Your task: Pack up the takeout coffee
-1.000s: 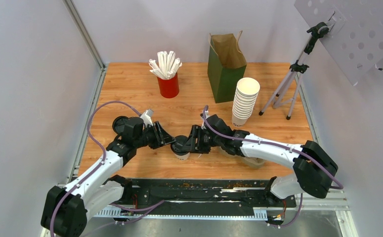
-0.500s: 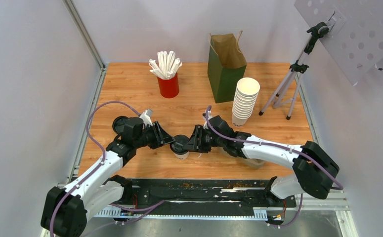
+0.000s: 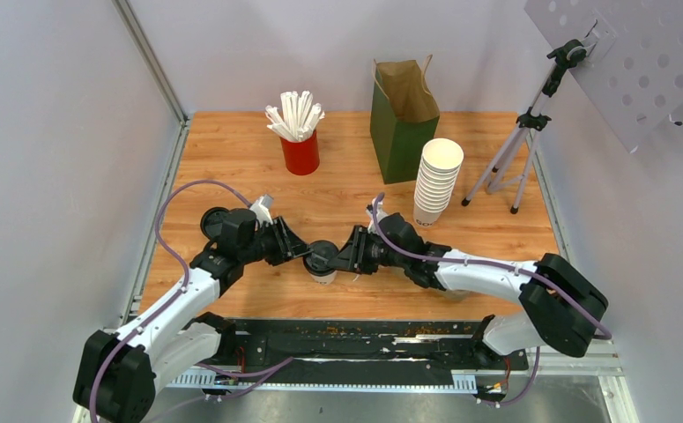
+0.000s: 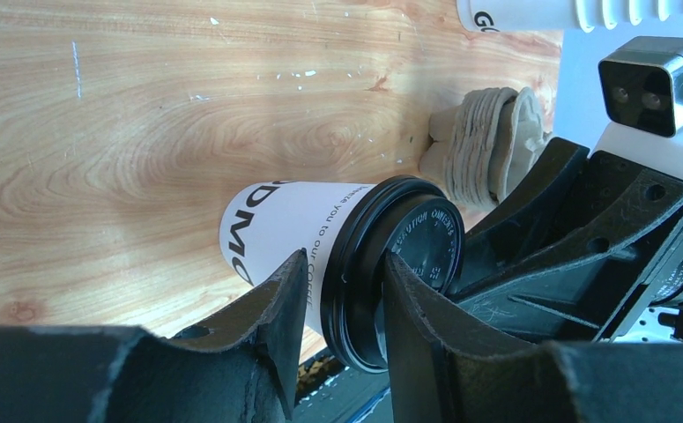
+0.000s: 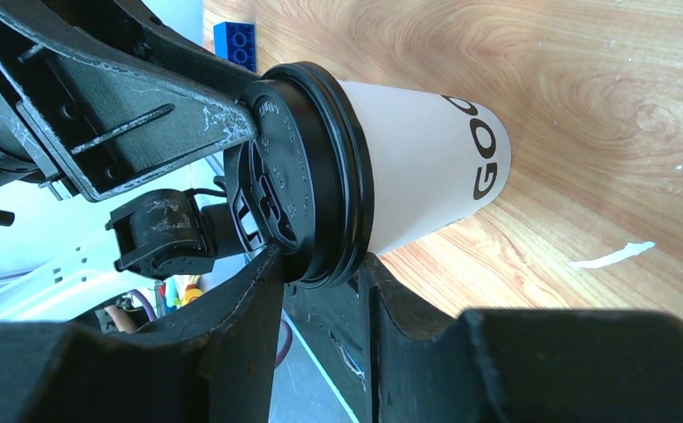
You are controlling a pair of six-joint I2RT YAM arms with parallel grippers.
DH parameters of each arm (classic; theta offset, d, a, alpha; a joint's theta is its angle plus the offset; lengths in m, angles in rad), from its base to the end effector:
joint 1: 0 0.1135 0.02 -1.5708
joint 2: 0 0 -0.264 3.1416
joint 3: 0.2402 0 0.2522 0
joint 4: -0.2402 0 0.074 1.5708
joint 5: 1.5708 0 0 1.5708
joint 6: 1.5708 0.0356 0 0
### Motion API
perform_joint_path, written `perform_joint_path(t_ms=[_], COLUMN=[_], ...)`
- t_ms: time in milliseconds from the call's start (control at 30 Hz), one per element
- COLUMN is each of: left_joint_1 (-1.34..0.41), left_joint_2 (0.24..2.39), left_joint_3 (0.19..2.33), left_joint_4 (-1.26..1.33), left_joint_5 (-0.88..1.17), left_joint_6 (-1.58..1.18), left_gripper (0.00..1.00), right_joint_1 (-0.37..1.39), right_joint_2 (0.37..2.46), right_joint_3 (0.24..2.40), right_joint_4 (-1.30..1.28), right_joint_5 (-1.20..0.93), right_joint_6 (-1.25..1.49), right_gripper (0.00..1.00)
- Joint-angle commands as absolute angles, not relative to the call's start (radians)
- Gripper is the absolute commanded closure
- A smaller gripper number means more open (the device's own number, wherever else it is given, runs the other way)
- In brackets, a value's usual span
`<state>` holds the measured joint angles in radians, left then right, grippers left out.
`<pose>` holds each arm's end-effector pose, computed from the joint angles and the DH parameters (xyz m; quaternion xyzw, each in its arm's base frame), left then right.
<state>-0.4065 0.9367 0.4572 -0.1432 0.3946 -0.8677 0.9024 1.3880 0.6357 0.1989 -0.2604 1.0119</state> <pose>0.1741 -0.0898 0.2041 -0.1123 0.8698 -0.4065 0.2561 0.1689 0.2286 0.1925 -0.0157 0.8681 0.4601 0.1854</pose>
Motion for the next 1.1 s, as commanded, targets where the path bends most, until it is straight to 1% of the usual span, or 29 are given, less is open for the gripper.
perform_joint_path(t_ms=[0, 100, 167, 333, 400, 467, 567, 667, 733, 900, 1067], left_joint_1=[-0.413, -0.413, -0.412, -0.413, -0.413, -0.413, -0.413, -0.413, -0.414, -0.416, -0.416], left_joint_2=[0.983, 0.984, 0.982, 0.974, 0.973, 0.980, 1.003, 1.014, 1.012, 1.018, 1.023], left_joint_3=[0.429, 0.434, 0.436, 0.472, 0.478, 0.479, 0.479, 0.468, 0.463, 0.461, 0.416], left_joint_4=[-0.267, -0.259, -0.232, -0.220, -0.201, -0.173, -0.144, -0.101, -0.083, -0.059, -0.006], left_joint_5=[0.307, 0.323, 0.356, 0.396, 0.419, 0.442, 0.469, 0.501, 0.504, 0.511, 0.529], left_joint_6=[-0.813, -0.817, -0.818, -0.792, -0.789, -0.791, -0.792, -0.805, -0.811, -0.822, -0.850], left_gripper=[0.57, 0.57, 0.57, 0.57, 0.57, 0.57, 0.58, 0.59, 0.59, 0.59, 0.57], right_joint_1=[0.902, 0.895, 0.891, 0.883, 0.879, 0.868, 0.845, 0.824, 0.817, 0.814, 0.813], right_joint_2=[1.473, 1.484, 1.468, 1.396, 1.376, 1.361, 1.358, 1.372, 1.372, 1.390, 1.428], right_joint_3=[0.591, 0.622, 0.667, 0.807, 0.855, 0.888, 0.918, 0.957, 0.981, 1.009, 0.930], right_joint_4=[0.092, 0.071, 0.024, -0.137, -0.209, -0.263, -0.286, -0.309, -0.318, -0.328, -0.264], right_joint_5=[-0.229, -0.238, -0.232, -0.248, -0.230, -0.218, -0.235, -0.261, -0.266, -0.279, -0.309], right_joint_6=[0.931, 0.907, 0.873, 0.780, 0.744, 0.717, 0.682, 0.633, 0.609, 0.597, 0.614], right_gripper=[0.80, 0.79, 0.73, 0.54, 0.50, 0.49, 0.50, 0.60, 0.64, 0.70, 0.73])
